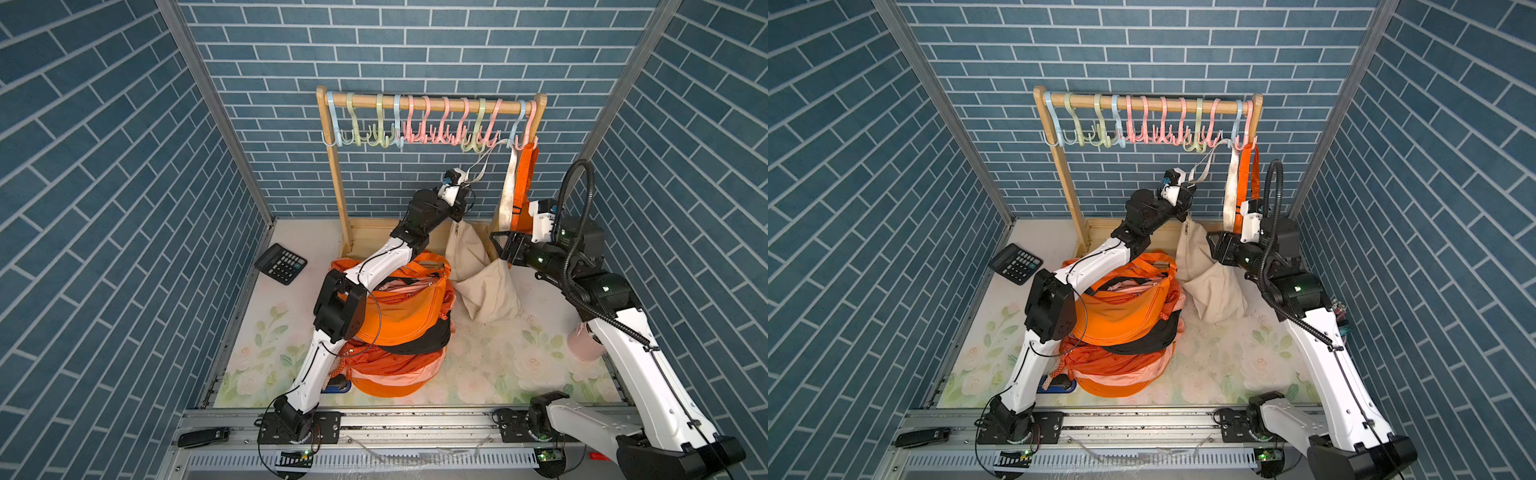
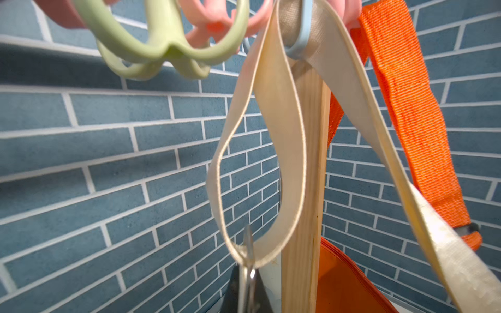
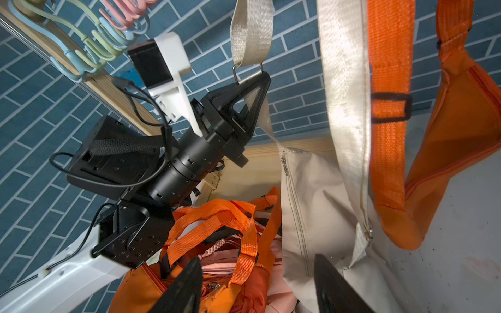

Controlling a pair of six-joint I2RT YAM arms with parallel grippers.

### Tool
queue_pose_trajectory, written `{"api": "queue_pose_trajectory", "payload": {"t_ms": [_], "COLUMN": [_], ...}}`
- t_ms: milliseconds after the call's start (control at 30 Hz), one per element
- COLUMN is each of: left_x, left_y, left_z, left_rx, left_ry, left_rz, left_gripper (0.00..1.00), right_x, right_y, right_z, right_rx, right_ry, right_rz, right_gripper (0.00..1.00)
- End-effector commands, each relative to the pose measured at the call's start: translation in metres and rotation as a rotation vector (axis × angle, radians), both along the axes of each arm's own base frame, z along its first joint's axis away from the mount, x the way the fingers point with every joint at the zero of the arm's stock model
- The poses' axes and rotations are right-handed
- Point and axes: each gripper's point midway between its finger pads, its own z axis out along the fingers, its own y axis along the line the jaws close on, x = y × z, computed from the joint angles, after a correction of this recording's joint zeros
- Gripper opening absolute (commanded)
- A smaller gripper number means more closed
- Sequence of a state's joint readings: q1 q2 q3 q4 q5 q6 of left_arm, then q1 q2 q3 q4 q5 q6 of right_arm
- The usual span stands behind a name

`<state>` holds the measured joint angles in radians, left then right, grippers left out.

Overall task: Take the bag off the hook
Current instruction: Pick up the bag from the hook.

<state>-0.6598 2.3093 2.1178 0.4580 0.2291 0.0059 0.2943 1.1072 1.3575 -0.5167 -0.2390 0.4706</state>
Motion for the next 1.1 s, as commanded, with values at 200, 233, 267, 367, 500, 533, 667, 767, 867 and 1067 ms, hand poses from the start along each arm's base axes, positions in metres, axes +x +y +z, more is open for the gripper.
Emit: {"api": "queue_pose_trajectory", "payload": {"t_ms": [200,233,267,367,500,533,667,767,867,1067], "left_x": [-0.001,-0.001,-0.002,-0.002,-0.003,-0.003,-0.003,-0.004,-0.004,-0.004], "left_y": [0.016,0.016,0.015,0.016,0.015,0.014,0.013,0.013,0.012,0.012], "left_z": [0.017,0.015,0.013,0.012,0.012,0.011,0.01,0.01,0.008,0.001], "left_rx": [-0.013,-0.009,-0.004,0.002,-0.001,-0.002,0.0,0.001,0.006,0.017], "left_ry": [-0.042,-0.039,-0.037,-0.038,-0.038,-0.037,-0.037,-0.036,-0.033,-0.026], "left_rz": [0.0,-0.002,-0.007,-0.009,-0.019,-0.021,-0.025,-0.031,-0.036,-0.036], "left_gripper": [0.0,0.0,0.0,0.0,0.0,0.0,0.0,0.0,0.0,0.0], "right_x": [0.042,0.048,0.054,0.074,0.1,0.106,0.125,0.135,0.143,0.16], "right_y": [0.002,0.002,0.003,-0.001,-0.007,-0.01,-0.021,-0.026,-0.028,-0.028], "right_z": [0.049,0.051,0.054,0.058,0.059,0.058,0.055,0.054,0.05,0.04], "right_rx": [0.025,0.027,0.026,-0.004,-0.044,-0.057,-0.113,-0.15,-0.17,-0.196], "right_ry": [-0.049,-0.047,-0.043,-0.033,-0.014,-0.009,0.005,0.009,0.012,0.027], "right_rz": [0.008,0.008,0.005,-0.025,-0.067,-0.081,-0.134,-0.156,-0.167,-0.176], "right_gripper": [0.75,0.74,0.74,0.74,0.74,0.74,0.75,0.75,0.75,0.75]}}
